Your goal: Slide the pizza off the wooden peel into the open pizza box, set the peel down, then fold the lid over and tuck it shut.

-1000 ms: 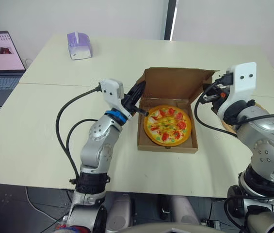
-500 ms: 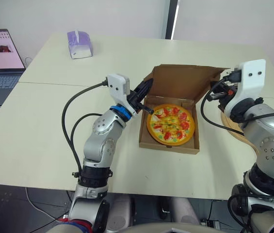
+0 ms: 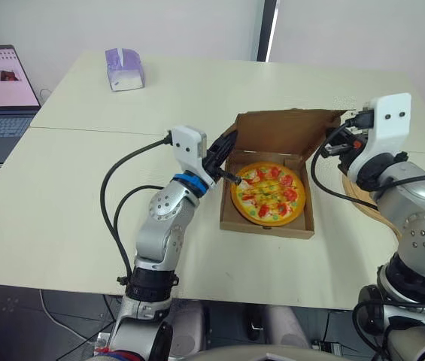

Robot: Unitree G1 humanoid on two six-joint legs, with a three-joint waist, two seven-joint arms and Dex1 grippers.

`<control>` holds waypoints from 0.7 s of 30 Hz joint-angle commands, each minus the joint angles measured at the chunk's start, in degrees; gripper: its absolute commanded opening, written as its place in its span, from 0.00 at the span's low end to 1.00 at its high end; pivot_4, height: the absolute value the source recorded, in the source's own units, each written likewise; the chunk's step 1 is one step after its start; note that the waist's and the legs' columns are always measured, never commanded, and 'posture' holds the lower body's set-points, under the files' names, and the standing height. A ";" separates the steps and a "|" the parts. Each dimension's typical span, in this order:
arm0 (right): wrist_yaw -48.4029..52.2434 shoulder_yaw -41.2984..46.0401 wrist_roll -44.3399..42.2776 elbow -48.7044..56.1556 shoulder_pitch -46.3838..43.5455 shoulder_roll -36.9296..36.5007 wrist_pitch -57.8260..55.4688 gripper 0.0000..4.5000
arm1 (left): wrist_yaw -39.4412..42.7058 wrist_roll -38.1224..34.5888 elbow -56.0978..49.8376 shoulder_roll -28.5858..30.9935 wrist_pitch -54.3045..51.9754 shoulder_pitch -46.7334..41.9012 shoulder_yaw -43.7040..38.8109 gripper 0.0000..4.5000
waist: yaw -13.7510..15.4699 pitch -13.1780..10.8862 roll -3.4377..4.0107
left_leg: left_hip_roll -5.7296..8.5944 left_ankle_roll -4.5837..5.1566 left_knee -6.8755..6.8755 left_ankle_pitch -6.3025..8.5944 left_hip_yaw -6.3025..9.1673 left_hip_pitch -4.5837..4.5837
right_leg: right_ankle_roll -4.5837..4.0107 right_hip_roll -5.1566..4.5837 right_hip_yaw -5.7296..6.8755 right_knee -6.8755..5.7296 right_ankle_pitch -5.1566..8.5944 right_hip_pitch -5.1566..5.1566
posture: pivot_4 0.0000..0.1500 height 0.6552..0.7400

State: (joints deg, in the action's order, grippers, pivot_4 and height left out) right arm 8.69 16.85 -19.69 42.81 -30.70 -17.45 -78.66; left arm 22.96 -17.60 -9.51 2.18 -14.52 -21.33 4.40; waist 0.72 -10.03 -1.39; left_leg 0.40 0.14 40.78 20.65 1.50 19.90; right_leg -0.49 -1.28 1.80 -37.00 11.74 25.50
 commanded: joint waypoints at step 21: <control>3.78 4.31 -5.10 15.18 6.73 1.57 -4.23 0.01 | 2.80 -3.18 -10.22 4.20 -2.92 6.44 1.37 0.00 | -0.50 -0.03 0.05 | -0.01 0.00 0.00 0.00 0.11 -0.04 | 0.01 0.04 0.14 0.06 0.02 -0.09 | 1.00 0.79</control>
State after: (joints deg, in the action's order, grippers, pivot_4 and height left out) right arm 11.32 20.69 -23.48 54.85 -23.53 -15.46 -83.09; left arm 24.46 -19.78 -17.14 6.54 -17.28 -15.14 4.67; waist 0.22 -10.06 -1.34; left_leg 0.39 0.14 40.77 20.65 1.61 19.86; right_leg -0.48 -1.25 1.94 -36.94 11.76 25.41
